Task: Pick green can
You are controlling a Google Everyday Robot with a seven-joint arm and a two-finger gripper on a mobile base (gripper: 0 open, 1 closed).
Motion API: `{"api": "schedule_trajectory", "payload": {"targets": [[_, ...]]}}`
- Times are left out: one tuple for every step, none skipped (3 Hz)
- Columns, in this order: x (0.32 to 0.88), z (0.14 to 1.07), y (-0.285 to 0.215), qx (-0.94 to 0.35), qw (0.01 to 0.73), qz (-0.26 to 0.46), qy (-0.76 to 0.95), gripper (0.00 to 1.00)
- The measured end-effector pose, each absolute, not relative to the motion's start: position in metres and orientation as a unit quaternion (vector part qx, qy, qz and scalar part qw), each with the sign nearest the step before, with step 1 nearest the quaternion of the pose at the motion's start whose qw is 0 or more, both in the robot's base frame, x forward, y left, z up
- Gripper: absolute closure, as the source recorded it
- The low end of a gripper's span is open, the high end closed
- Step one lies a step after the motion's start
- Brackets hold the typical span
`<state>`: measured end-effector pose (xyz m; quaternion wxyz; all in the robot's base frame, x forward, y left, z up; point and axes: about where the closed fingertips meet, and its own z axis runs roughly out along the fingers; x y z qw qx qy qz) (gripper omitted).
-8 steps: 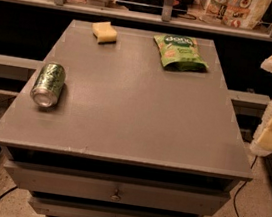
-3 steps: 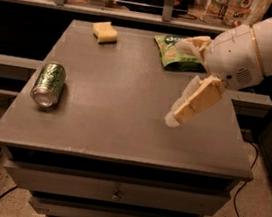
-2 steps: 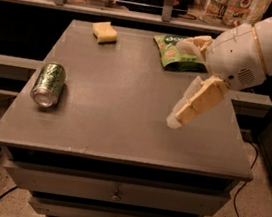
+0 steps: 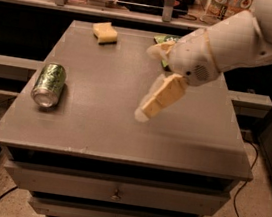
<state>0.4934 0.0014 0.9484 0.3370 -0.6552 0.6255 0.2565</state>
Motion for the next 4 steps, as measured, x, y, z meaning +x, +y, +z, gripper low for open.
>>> {"api": "schedule_trajectory", "payload": {"targets": [[0.508,0.932,0.044,-0.664,0.323,0.284,0.612,0.0],[0.522,0.916,0.091,-0.659,0.323,0.314,0.602,0.0],[0.54,0.903,0.154,-0.653,0.345,0.344,0.579,0.0],[0.55,0.896,0.186,-0.647,0.359,0.363,0.566,0.0]]}}
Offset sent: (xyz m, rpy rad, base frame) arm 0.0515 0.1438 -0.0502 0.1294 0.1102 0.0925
